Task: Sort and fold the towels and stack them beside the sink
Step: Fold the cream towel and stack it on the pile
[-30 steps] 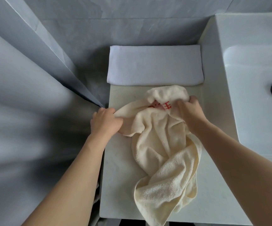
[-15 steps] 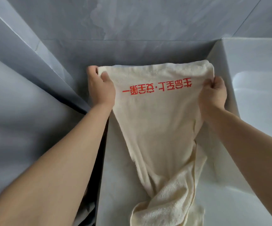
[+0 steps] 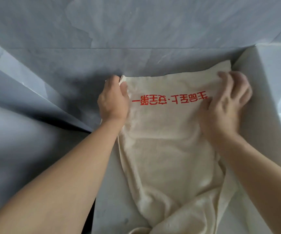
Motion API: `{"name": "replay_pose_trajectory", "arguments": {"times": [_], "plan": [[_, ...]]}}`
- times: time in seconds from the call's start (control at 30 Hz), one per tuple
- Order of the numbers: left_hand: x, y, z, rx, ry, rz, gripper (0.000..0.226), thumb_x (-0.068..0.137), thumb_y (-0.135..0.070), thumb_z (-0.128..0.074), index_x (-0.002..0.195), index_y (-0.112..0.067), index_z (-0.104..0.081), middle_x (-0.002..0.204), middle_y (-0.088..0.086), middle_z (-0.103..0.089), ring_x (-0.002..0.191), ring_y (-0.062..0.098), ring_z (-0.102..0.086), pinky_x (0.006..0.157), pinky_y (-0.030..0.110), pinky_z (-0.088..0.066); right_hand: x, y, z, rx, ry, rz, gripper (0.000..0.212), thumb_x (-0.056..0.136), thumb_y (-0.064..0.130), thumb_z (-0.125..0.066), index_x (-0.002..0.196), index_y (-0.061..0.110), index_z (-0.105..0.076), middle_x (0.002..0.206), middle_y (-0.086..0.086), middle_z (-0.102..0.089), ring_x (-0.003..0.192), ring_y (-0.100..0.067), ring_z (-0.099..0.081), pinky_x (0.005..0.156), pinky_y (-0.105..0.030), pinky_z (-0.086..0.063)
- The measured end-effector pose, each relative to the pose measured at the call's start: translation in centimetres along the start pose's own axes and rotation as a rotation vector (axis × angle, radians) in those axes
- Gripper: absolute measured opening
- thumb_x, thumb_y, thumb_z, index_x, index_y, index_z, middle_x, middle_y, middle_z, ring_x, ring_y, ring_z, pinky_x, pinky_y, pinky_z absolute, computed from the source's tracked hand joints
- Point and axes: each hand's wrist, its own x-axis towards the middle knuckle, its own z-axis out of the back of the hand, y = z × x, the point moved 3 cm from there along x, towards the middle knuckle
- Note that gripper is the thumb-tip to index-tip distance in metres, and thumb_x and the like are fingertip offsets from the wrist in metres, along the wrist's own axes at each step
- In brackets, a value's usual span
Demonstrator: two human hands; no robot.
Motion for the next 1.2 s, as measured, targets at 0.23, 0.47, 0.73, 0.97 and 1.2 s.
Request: {"name": "replay_pose_trajectory", "arguments": {"times": [0.23, 0.47, 0.73, 0.97, 1.2], "plan": [[0.0, -0.2, 0.1, -0.006, -0.018, -0.002, 0.02, 0.101, -0.026, -0.051, 0.1, -0.007, -0.056, 0.099, 0.01, -0.062, 0.086, 0.034, -0.059, 0.066, 0.031, -0.026, 0.2, 0.2, -5.3, -0.215, 0.415, 0.366, 0.057, 0.094, 0.051, -0.041, 0.144, 0.023, -0.043, 0.154, -0.004, -0.034, 0.142, -0.027, -0.028, 0.117, -0.044, -0.016], [0.1, -0.2, 0.2, -0.016, -0.033, 0.006, 0.021, 0.101, -0.027, -0.051, 0.102, -0.008, -0.057, 0.1, 0.009, -0.063, 0.086, 0.031, -0.059, 0.067, 0.031, -0.027, 0.3, -0.3, -6.3, -0.257, 0.44, 0.264, 0.068, 0.092, 0.072, -0.024, 0.15, 0.037, -0.025, 0.162, 0.008, -0.014, 0.15, -0.015, -0.007, 0.121, -0.047, 0.0], [0.4, -0.8, 1.5, -0.101, 0.155, 0.098, 0.02, 0.099, -0.024, -0.05, 0.113, -0.01, -0.053, 0.114, 0.009, -0.062, 0.103, 0.031, -0.058, 0.072, 0.032, -0.034, -0.1, -0.9, -6.6, -0.258, 0.4, 0.254, 0.062, 0.097, 0.062, -0.017, 0.153, 0.035, -0.022, 0.164, 0.006, -0.009, 0.151, -0.015, -0.006, 0.122, -0.045, -0.001], [-7.0, 1.3, 6.7, -0.381, 0.475, 0.526, 0.017, 0.083, -0.027, -0.052, 0.081, -0.017, -0.039, 0.067, -0.007, -0.044, 0.059, 0.021, -0.046, 0.057, 0.031, -0.039, 0.0, -0.9, -6.7, -0.257, 0.395, 0.248, 0.059, 0.098, 0.055, -0.021, 0.153, 0.033, -0.025, 0.164, 0.003, -0.013, 0.15, -0.017, -0.01, 0.122, -0.046, -0.002], [-11.2, 1.5, 8.2, -0.367, 0.474, 0.678, 0.021, 0.094, -0.02, -0.042, 0.074, -0.013, -0.048, 0.071, 0.002, -0.052, 0.062, 0.021, -0.048, 0.054, 0.031, -0.035, 0.0, -0.8, -6.5, -0.273, 0.393, 0.248, 0.056, 0.1, 0.05, -0.026, 0.152, 0.032, -0.027, 0.164, 0.002, -0.014, 0.15, -0.018, -0.011, 0.121, -0.047, -0.003]]}}
